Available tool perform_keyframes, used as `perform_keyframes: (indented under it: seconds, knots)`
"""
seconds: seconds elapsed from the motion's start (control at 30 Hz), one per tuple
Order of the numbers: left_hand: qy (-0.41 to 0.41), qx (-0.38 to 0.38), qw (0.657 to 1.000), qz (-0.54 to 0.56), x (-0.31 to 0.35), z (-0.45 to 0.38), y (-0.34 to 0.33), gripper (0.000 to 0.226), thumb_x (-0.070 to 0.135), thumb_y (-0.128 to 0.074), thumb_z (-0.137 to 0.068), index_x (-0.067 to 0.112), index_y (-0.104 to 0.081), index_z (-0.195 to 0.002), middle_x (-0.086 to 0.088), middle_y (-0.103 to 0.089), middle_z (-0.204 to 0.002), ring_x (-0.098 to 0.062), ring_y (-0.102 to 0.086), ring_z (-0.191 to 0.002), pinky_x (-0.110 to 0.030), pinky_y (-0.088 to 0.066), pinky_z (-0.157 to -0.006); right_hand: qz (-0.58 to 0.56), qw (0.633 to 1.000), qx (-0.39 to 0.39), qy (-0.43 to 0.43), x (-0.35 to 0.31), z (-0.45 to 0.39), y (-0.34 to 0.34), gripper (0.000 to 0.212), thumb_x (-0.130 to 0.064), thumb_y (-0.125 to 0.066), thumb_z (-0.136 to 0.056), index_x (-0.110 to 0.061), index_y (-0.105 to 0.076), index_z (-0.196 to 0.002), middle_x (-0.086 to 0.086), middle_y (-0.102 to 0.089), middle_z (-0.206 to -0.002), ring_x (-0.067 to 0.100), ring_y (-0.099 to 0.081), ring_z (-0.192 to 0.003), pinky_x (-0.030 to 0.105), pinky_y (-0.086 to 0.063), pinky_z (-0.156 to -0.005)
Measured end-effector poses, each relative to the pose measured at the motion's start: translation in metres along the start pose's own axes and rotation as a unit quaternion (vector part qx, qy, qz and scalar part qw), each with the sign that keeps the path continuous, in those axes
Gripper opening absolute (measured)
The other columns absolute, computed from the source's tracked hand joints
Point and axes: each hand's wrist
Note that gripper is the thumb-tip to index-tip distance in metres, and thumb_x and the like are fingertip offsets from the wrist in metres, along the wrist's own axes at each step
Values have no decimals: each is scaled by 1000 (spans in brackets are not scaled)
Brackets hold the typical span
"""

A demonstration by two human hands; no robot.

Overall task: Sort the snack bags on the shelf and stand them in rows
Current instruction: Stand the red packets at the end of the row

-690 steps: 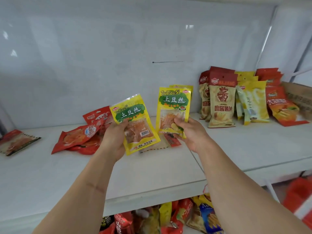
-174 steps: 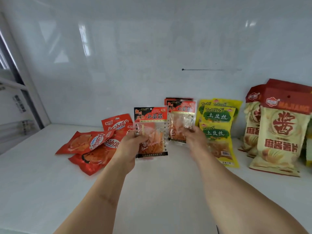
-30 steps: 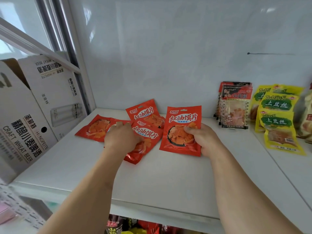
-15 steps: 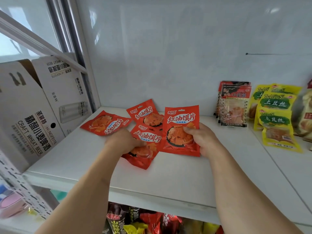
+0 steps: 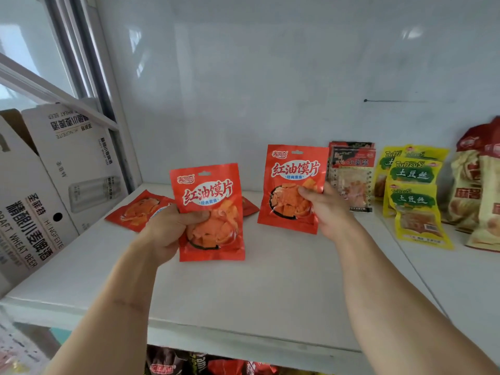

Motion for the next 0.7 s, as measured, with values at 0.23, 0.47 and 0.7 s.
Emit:
perform_keyframes:
  seconds: [0.23, 0.47, 0.7]
  knots:
    - [-12, -25, 998, 56, 16, -46, -29, 35, -2, -67, -86, 7, -65, -120, -13, -75, -112, -32, -74, -99, -41, -59, -81, 37, 999, 22, 33, -8, -49, -3, 13, -14, -71, -91, -24, -70, -98, -1, -77, -100, 19, -73, -92, 44, -59, -85]
    - [-26, -60, 998, 24, 20, -98, -58, 39, -1, -71, -83, 12, -67, -120, -9, -76, -111, -27, -74, -99, -40, -58, -84, 27, 998, 9, 47, 9, -85, 2, 17, -10, -70, -90, -20, -71, -104, 4, -77, -101, 23, -74, -93, 46, -60, -84]
    - [-17, -43, 999, 17, 18, -127, -65, 33, 7, -71, -88, 17, -68, -119, -4, -77, -109, -26, -73, -101, -45, -56, -91, 43, 998, -21, 49, 29, -116, 1, 30, -6, -72, -86, -17, -67, -113, 2, -77, -102, 22, -73, -96, 36, -58, -84]
Point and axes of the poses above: each hand's wrist, its own z-axis away from the middle knuckle, its own y-axis out of the back of the hand, x = y × z
